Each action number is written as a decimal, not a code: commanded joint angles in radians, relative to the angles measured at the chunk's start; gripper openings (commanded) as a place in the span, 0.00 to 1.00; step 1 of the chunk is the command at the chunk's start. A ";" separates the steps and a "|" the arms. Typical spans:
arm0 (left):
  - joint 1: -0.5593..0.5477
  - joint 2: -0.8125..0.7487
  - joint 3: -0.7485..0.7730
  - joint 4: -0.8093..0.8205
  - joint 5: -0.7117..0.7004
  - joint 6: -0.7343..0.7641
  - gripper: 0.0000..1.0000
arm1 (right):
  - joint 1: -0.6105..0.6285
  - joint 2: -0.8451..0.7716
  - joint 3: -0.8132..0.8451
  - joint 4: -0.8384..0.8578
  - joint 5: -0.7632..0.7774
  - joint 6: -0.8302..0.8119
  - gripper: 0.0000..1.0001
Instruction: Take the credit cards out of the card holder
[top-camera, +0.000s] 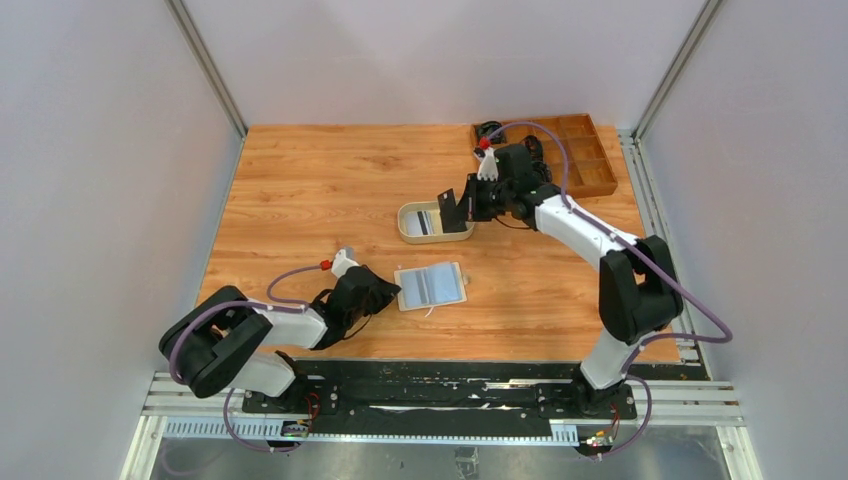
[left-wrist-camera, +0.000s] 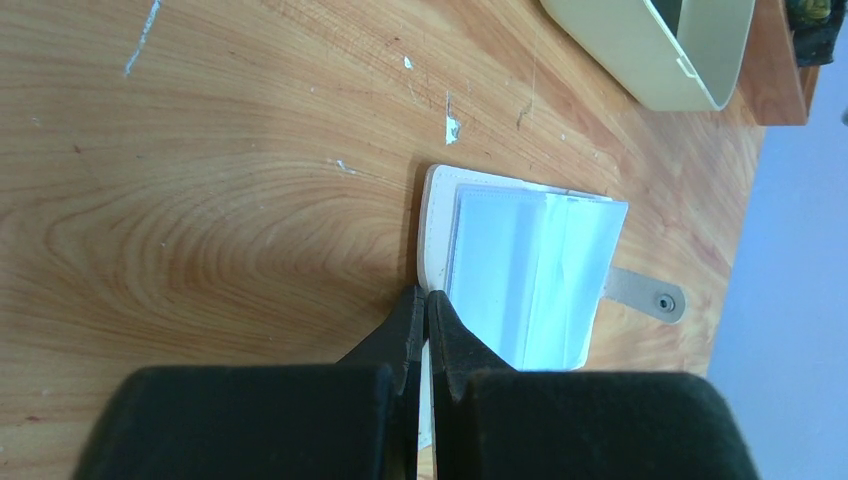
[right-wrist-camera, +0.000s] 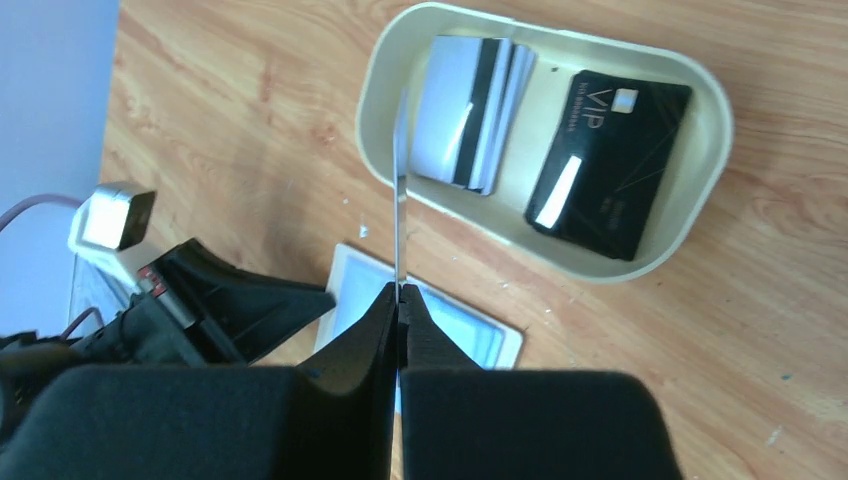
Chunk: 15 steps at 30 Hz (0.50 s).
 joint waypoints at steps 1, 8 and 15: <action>0.010 -0.023 0.026 -0.075 -0.011 0.055 0.00 | -0.030 0.082 0.076 -0.067 0.031 -0.021 0.00; 0.016 -0.054 0.026 -0.109 -0.022 0.073 0.00 | -0.051 0.206 0.149 -0.049 0.021 -0.019 0.00; 0.022 -0.052 0.036 -0.128 -0.021 0.089 0.00 | -0.064 0.316 0.235 -0.044 -0.010 -0.011 0.00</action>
